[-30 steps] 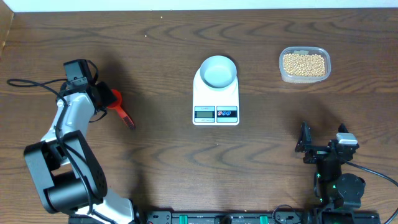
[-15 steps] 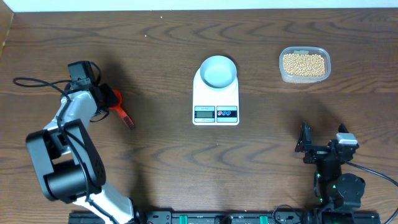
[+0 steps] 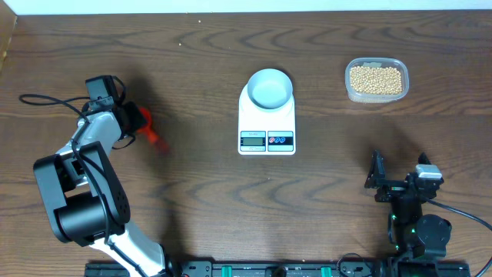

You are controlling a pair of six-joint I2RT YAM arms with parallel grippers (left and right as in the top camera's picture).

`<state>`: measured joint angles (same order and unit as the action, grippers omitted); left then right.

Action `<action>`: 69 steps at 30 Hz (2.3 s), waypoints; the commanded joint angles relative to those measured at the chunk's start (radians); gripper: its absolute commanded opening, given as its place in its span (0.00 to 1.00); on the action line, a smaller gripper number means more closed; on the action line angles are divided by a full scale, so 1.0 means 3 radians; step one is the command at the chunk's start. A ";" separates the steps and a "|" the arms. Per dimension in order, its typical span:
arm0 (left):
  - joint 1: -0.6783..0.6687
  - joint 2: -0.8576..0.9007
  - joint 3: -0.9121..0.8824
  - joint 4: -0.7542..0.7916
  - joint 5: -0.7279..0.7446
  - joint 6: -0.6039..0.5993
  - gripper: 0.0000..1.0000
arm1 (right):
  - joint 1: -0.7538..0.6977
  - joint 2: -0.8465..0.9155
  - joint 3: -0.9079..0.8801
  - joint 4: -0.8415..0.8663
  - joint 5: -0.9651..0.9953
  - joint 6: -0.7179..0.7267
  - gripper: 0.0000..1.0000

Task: Scoop item into bowl and weigh 50g on scale
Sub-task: 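Lower the left gripper and close it on the red scoop's rim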

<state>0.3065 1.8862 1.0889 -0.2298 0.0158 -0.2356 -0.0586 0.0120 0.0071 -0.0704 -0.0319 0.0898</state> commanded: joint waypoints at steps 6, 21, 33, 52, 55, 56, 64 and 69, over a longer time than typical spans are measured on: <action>0.0009 0.0024 0.0056 0.0309 -0.0045 -0.0015 0.07 | 0.0027 -0.0018 -0.0005 -0.0015 0.0011 -0.0032 0.99; 0.0009 0.0025 0.0055 0.0449 0.0121 0.0693 0.07 | 0.0027 -0.0018 -0.0005 -0.0015 0.0011 -0.0032 0.99; 0.0006 0.0025 0.0056 0.0448 0.0446 0.0819 0.08 | 0.0027 -0.0018 -0.0005 -0.0015 0.0011 -0.0032 0.99; 0.0006 0.0024 0.0056 0.0636 0.0445 0.0682 0.49 | 0.0027 -0.0018 -0.0005 -0.0015 0.0011 -0.0032 0.99; 0.0006 0.0037 0.0056 0.0704 0.0445 0.0683 0.48 | 0.0027 -0.0018 -0.0005 -0.0015 0.0011 -0.0032 0.99; 0.0006 0.0055 0.0056 0.0727 0.0445 0.0683 0.48 | 0.0027 -0.0018 -0.0005 -0.0015 0.0011 -0.0032 0.99; 0.0006 0.0242 0.0056 0.0720 0.0445 0.0682 0.40 | 0.0027 -0.0018 -0.0005 -0.0015 0.0011 -0.0032 0.99; 0.0006 0.0242 0.0056 0.0735 0.0445 0.0642 0.38 | 0.0027 -0.0018 -0.0005 -0.0015 0.0011 -0.0032 0.99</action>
<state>0.3065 1.9556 1.0889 -0.0139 0.1513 -0.0288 -0.0586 0.0120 0.0071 -0.0704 -0.0319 0.0898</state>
